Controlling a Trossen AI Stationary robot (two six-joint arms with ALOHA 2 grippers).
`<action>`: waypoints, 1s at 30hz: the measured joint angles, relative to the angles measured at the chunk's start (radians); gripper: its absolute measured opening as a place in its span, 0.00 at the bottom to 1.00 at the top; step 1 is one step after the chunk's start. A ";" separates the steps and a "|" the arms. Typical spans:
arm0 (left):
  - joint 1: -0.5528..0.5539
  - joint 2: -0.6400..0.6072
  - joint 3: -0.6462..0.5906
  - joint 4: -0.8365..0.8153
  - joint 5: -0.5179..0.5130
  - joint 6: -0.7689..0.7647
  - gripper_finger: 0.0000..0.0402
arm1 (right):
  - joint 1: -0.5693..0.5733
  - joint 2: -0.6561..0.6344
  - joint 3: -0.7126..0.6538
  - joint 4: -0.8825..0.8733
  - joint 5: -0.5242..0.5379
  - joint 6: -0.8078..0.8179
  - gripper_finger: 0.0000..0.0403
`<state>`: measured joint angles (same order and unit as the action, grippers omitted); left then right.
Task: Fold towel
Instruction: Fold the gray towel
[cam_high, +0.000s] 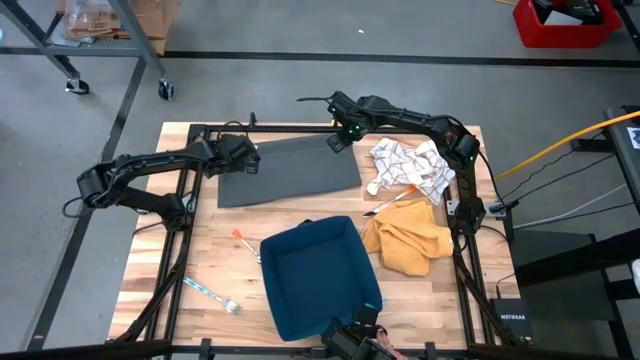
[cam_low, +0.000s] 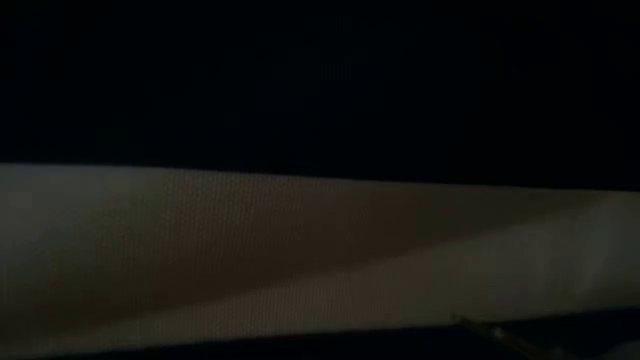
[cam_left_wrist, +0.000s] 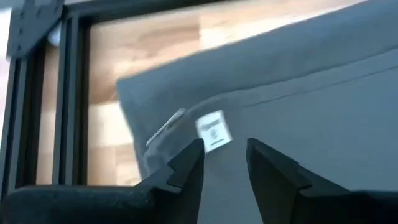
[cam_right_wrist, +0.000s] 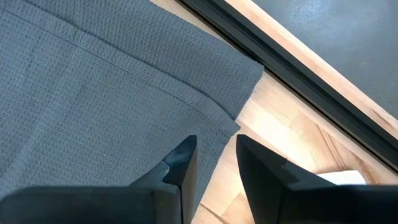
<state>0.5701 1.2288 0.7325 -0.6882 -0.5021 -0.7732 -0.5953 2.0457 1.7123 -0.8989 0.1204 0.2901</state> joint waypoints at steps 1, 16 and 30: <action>0.000 -0.010 0.006 0.001 0.002 0.022 0.27 | 0.000 0.000 0.000 -0.001 -0.001 0.000 0.29; -0.058 0.011 0.012 -0.122 0.238 0.148 0.16 | 0.056 0.000 0.000 -0.210 -0.192 0.179 0.29; -0.141 0.224 0.010 -0.244 0.339 0.168 0.03 | 0.209 0.000 0.000 -0.305 -0.193 0.178 0.29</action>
<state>0.4289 1.4527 0.7429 -0.9323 -0.1626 -0.6052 -0.3867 2.0457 1.7123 -1.2042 -0.0727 0.4677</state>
